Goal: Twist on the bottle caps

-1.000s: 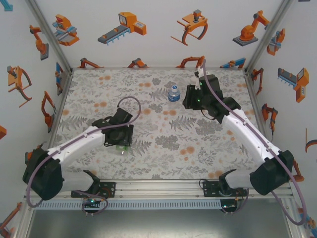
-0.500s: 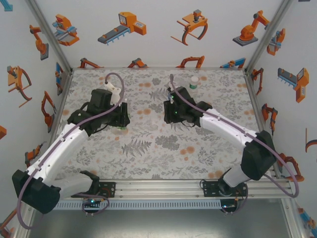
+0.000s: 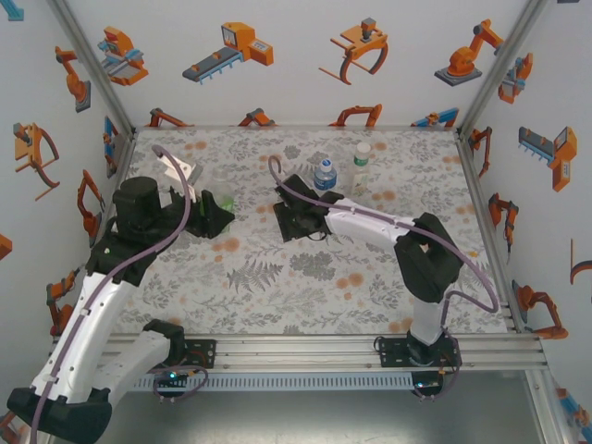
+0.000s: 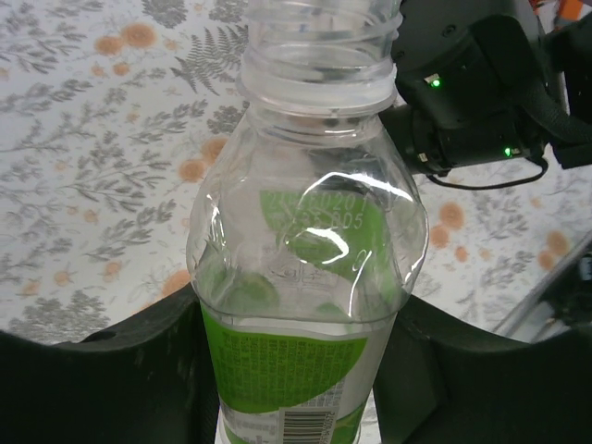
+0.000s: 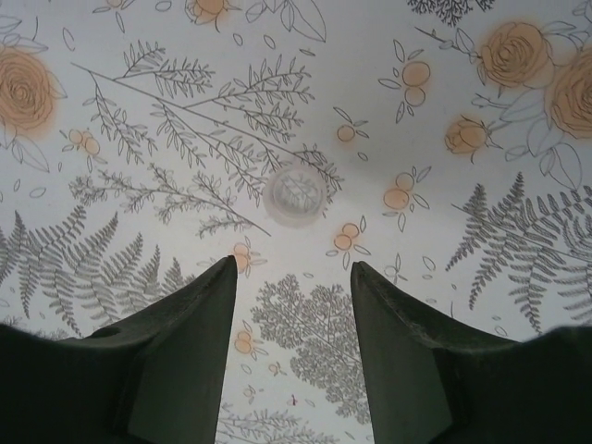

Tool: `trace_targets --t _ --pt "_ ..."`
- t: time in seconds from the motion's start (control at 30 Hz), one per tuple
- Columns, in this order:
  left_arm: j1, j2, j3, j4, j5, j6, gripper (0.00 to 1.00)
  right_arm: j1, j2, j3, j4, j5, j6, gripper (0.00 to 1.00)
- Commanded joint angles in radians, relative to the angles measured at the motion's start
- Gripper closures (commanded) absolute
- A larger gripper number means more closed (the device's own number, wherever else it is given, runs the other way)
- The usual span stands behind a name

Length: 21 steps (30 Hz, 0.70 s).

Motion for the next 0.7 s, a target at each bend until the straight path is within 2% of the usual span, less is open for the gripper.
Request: trace_targets --t 0.0,0.1,0.4,0.67 --pt "0.006 -0.039 -0.048 0.014 -0.075 0.129 1.0 0.009 0.049 0.054 0.007 0.046 0.031 0.49" --pt "0.005 -0.08 -0.12 0.071 -0.153 0.127 1.0 0.017 0.097 0.098 -0.017 0.068 0.029 0.47" --pt "0.005 -0.082 -0.107 0.033 -0.138 0.157 1.0 0.023 0.206 0.188 -0.066 0.062 0.055 0.47" --pt "0.006 -0.095 -0.113 0.031 -0.13 0.153 1.0 0.028 0.228 0.196 -0.108 0.074 0.066 0.5"
